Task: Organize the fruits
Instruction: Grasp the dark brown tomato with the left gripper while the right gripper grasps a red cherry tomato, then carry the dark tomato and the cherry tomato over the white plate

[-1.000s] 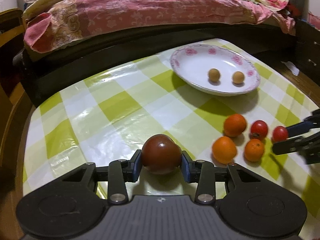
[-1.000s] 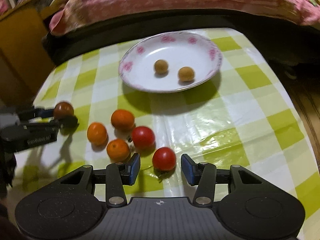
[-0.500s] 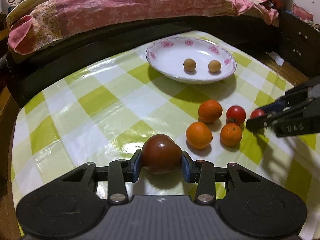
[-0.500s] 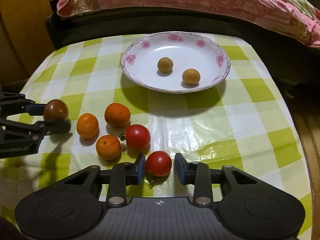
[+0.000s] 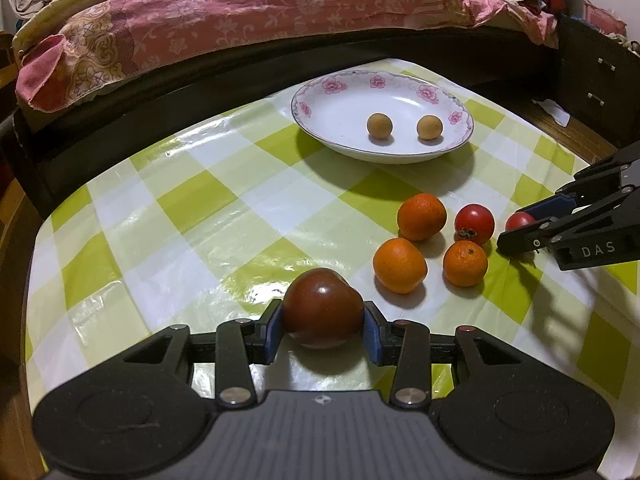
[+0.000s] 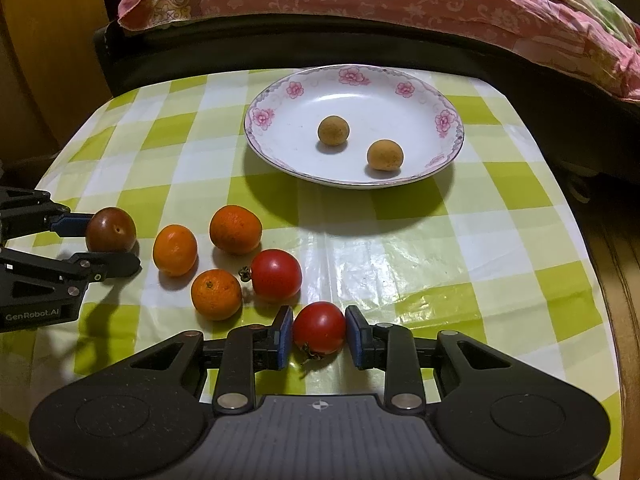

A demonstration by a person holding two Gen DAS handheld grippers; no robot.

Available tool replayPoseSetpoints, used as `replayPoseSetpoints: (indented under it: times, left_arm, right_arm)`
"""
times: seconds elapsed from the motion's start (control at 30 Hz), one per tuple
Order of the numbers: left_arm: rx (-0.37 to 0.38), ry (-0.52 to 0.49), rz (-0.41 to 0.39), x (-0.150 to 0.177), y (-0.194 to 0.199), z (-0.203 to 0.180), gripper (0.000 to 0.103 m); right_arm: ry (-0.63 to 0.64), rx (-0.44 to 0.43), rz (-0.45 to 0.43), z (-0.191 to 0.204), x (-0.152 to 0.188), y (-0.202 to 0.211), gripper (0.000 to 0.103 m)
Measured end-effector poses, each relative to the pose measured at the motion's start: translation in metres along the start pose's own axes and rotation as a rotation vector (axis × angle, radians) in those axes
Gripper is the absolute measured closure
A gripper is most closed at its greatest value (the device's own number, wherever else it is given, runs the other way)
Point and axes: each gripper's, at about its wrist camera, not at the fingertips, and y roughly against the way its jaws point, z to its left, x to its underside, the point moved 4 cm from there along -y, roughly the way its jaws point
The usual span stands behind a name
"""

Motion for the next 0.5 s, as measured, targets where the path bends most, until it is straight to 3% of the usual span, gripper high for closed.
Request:
replayPoseSetpoints:
  times: [0.5]
  left_arm:
    - [-0.025, 0.024, 0.007, -0.0007, 0.0005, -0.0019, 0.057]
  right_arm:
    - [0.030, 0.045, 0.018, 0.0068, 0.0043, 0.0026, 0.080]
